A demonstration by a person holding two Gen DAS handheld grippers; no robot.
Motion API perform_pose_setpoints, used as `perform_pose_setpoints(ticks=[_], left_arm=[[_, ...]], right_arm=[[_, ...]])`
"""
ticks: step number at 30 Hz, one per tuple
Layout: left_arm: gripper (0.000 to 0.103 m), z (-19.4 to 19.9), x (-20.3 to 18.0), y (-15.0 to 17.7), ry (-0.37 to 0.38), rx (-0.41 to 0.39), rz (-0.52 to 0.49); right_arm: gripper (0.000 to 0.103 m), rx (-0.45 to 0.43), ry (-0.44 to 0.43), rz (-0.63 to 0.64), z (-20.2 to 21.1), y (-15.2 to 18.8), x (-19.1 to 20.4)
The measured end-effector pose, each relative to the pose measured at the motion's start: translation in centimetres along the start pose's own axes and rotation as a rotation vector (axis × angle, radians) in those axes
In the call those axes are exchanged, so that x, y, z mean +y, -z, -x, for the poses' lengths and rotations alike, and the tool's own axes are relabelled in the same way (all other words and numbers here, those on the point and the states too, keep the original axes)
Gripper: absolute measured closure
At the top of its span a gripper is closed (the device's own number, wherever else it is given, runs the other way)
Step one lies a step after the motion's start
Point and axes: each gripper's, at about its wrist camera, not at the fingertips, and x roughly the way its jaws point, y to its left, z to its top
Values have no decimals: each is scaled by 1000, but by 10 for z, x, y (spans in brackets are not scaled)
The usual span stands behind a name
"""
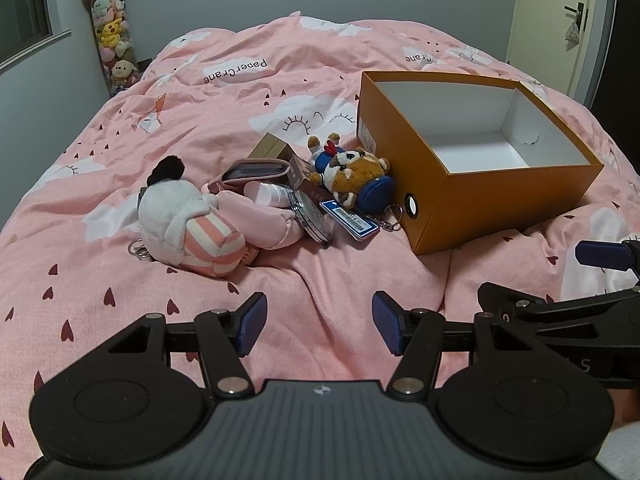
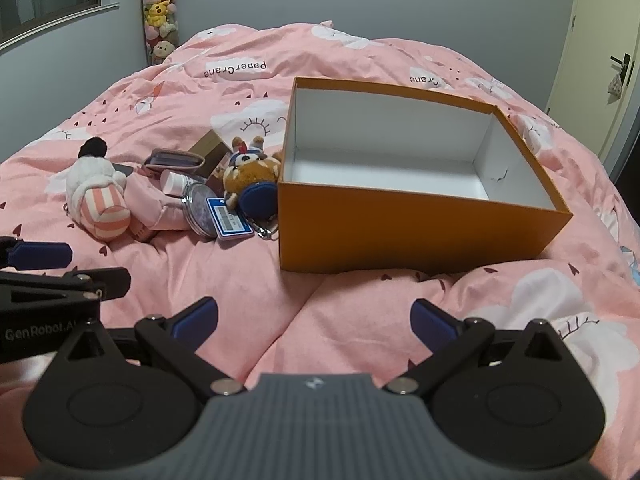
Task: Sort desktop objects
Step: 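Move both grippers toward the pile of plush toys on the bedspread, then grasp the white plush with the left gripper while the right grasps the sailor dog plush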
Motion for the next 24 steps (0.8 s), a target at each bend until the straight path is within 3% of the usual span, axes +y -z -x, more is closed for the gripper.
perform_pose_setpoints(ticks=[9, 14, 21, 24], left_arm=[[35, -5, 8, -12, 37, 24, 26], [37, -4, 24, -27, 60, 24, 52], [44, -16, 66, -50, 39, 63, 176], [44, -24, 87, -58, 9, 85, 260]], right_arm=[[3, -10, -61, 60, -3, -12, 1], [25, -4, -129, 131, -10, -31, 8], [44, -15, -279, 218, -27, -70, 33], [46, -12, -323, 248, -39, -85, 47]])
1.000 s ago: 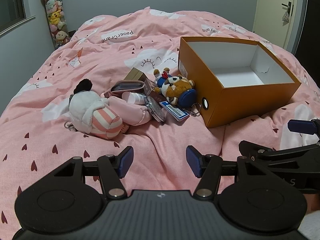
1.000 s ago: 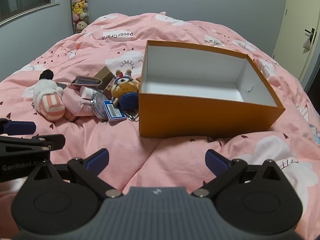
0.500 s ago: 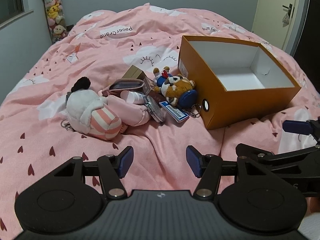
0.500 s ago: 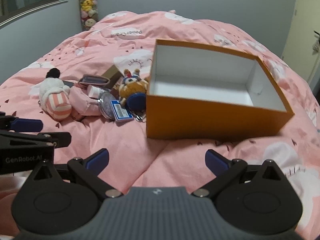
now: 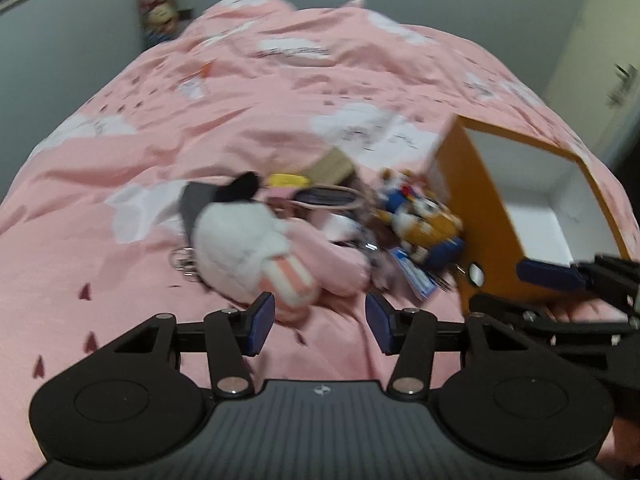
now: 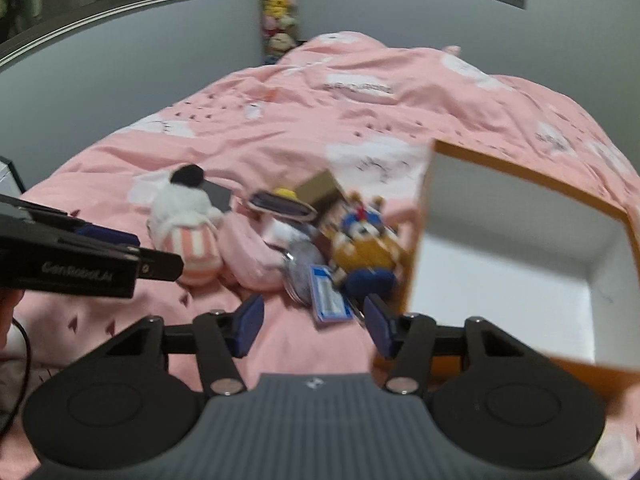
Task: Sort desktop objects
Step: 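Grasp the white plush with the left gripper while the right grasps the sailor dog plush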
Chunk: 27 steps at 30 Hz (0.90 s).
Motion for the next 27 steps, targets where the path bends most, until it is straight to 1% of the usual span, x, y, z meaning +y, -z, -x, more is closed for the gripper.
perform_pose_setpoints(ticks=[2, 3, 4, 8, 11, 13, 16, 18, 22, 25, 27], left_arm=[[44, -5, 12, -8, -16, 10, 55], [44, -9, 19, -12, -46, 8, 111], [44, -13, 25, -15, -54, 14, 137], [42, -31, 47, -26, -84, 54, 243], [41, -43, 55, -32, -111, 73, 275], [35, -49, 58, -34, -107, 83, 298], [34, -58, 59, -39, -99, 96, 314], [32, -64, 59, -42, -101, 100, 318], [30, -72, 62, -45, -106, 101, 334], [28, -76, 61, -47, -113, 99, 328], [27, -79, 60, -47, -122, 98, 322]], right_arm=[[46, 5, -24, 29, -12, -10, 5], [47, 5, -25, 46, -17, -13, 7], [47, 8, -23, 65, -22, -17, 9], [47, 52, 25, 143, -50, -34, 8], [47, 96, 86, 221, -72, -47, 6], [47, 115, 133, 288, -85, -54, 7], [47, 156, 185, 397, -107, -62, 11], [47, 186, 215, 464, -122, -63, 14], [46, 246, 228, 566, -145, -62, 18], [41, 289, 243, 601, -159, -58, 19], [41, 316, 253, 620, -167, -54, 19]])
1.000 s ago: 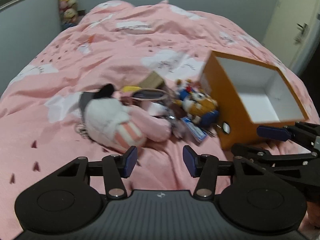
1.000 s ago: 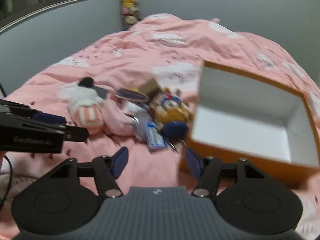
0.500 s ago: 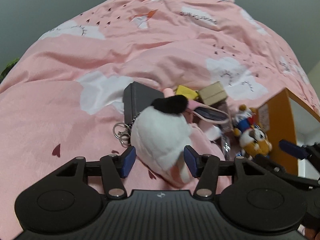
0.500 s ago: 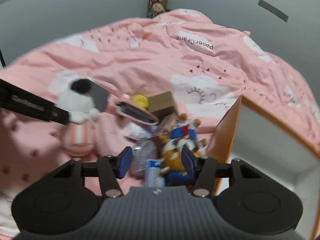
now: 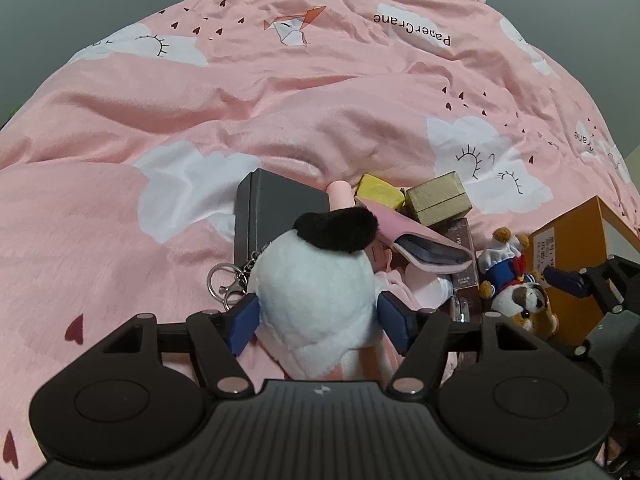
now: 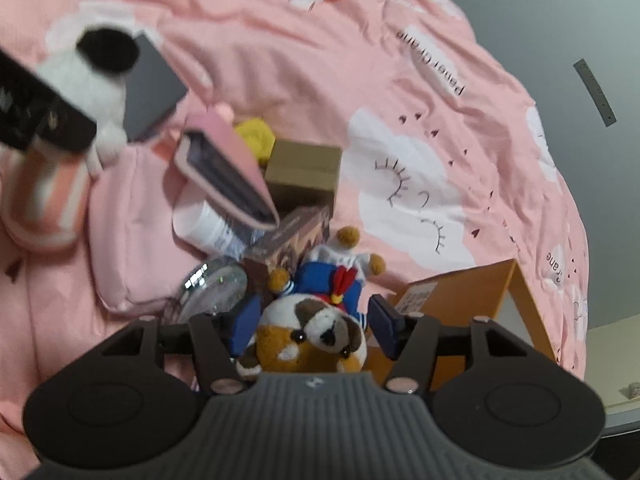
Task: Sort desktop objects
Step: 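Grasp the white plush with the left gripper while the right grasps the sailor dog plush, then carry both plushes into the orange shoebox and lower them inside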
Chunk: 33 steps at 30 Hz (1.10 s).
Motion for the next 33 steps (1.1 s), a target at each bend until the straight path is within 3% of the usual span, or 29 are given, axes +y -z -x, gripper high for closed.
perform_pose_setpoints(ticks=[9, 15, 20, 28, 33], left_arm=[[24, -7, -7, 1, -34, -6, -56], [29, -4, -9, 4, -33, -20, -82], [34, 2, -8, 7, -10, -42, -89], [36, 27, -12, 5, 48, -98, -89], [36, 50, -28, 0, 134, -143, -126]], right_arm=[[37, 49, 9, 51, -20, 2, 9], [45, 24, -1, 39, -12, 5, 7], [47, -41, -34, -11, 11, 10, -4], [49, -163, -170, -156, 58, 21, -39], [49, -250, -270, -294, 85, 31, -69]])
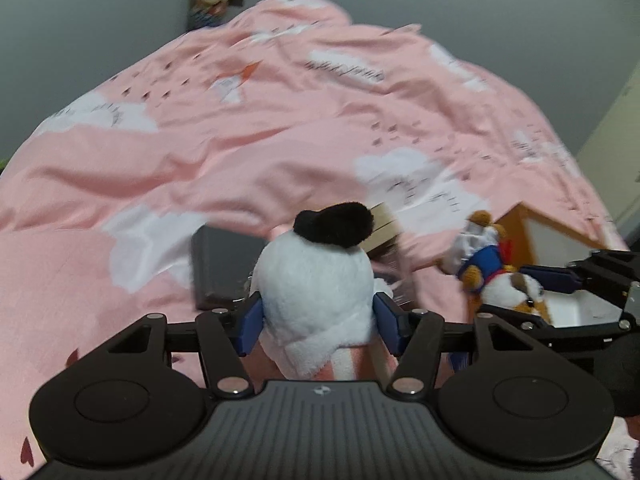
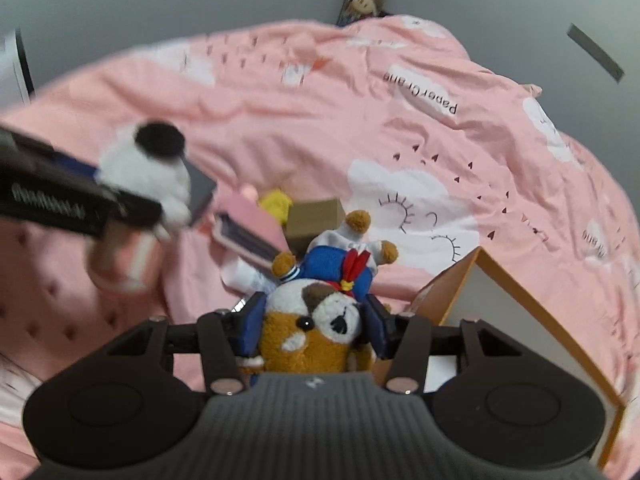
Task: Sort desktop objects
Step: 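Carry both plushes into the orange shoebox and lower them inside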
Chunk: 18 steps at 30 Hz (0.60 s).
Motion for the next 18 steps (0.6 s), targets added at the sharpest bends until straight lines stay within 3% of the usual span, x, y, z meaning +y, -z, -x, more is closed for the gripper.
perform_pose_setpoints(ticks=[5, 11, 14, 18], left_arm=[[36, 9, -29, -13, 96, -40, -56], [36, 19, -78, -33, 263, -86, -136], [36, 18, -106, -43, 404, -62, -152], [36, 5, -146, -44, 513, -2, -197]], right_arm=[[49, -98, -21, -75, 39, 1, -20], [49, -162, 61, -189, 79, 16, -61], [49, -164, 94, -261, 95, 29, -83], [49, -118, 113, -364, 95, 57, -107]])
